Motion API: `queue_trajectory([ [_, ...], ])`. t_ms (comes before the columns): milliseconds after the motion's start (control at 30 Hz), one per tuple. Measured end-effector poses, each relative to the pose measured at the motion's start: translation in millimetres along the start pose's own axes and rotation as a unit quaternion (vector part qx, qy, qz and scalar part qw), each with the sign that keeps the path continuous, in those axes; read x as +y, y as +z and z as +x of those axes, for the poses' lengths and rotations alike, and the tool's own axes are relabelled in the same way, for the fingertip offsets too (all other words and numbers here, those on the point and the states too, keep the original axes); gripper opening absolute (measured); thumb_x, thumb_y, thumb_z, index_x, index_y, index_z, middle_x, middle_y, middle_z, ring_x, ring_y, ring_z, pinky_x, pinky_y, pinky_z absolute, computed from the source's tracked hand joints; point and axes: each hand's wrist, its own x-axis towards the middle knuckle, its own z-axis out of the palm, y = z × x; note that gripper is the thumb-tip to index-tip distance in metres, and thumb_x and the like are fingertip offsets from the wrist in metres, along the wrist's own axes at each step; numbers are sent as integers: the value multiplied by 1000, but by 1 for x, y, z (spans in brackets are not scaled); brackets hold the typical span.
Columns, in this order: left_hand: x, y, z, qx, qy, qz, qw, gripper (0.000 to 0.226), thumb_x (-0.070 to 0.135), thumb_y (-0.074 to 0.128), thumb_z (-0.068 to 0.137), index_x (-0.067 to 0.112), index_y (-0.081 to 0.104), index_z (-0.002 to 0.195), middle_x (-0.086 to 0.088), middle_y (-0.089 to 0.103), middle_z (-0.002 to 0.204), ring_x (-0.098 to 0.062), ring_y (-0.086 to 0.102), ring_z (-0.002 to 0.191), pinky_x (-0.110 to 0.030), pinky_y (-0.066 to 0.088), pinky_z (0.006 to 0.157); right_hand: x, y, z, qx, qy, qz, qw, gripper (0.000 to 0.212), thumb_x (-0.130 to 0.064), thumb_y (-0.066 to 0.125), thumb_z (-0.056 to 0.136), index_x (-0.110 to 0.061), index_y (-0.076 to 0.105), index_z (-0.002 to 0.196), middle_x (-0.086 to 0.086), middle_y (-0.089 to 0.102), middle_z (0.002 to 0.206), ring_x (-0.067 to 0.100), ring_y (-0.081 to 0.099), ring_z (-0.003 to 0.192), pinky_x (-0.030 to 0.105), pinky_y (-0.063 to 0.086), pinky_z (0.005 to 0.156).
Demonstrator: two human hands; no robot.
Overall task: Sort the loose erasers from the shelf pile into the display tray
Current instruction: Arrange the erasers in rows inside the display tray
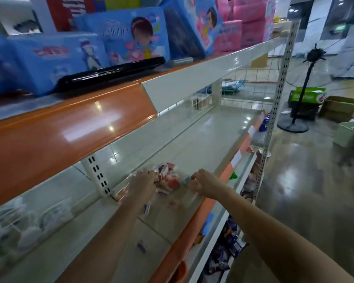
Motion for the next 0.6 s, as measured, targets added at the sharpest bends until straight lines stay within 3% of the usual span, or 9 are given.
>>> queue_trajectory([
  [133,4,13,9,31,-24,3,999,34,22,48,92,18,46,125,-3,51,124,-23,47,116,-34,41,91,12,1,23,-23,-48,21,998,50,-43,36,90,-9,60,118,12,56,119,28,51,111,29,38,90],
  [233,10,17,12,47,-56,-7,997,33,22,50,91,18,48,124,-2,52,124,-22,47,116,-33,39,93,23,0,35,-28,-84,18,996,37,-34,51,90,-12,58,119,11,56,117,26,51,109,28,38,89],
  [433,20,14,18,41,-99,4,994,36,22,51,91,18,48,127,-2,51,128,-22,44,122,-34,36,99,38,2,50,-18,-176,24,984,31,-26,56,90,-12,59,118,8,54,112,21,53,104,23,36,76],
  [600,24,17,8,85,-140,-57,985,34,28,54,90,19,52,123,0,57,124,-20,46,119,-32,35,97,41,-2,51,-8,-233,30,972,33,-27,57,89,-15,60,120,4,52,117,18,51,106,20,35,81],
])
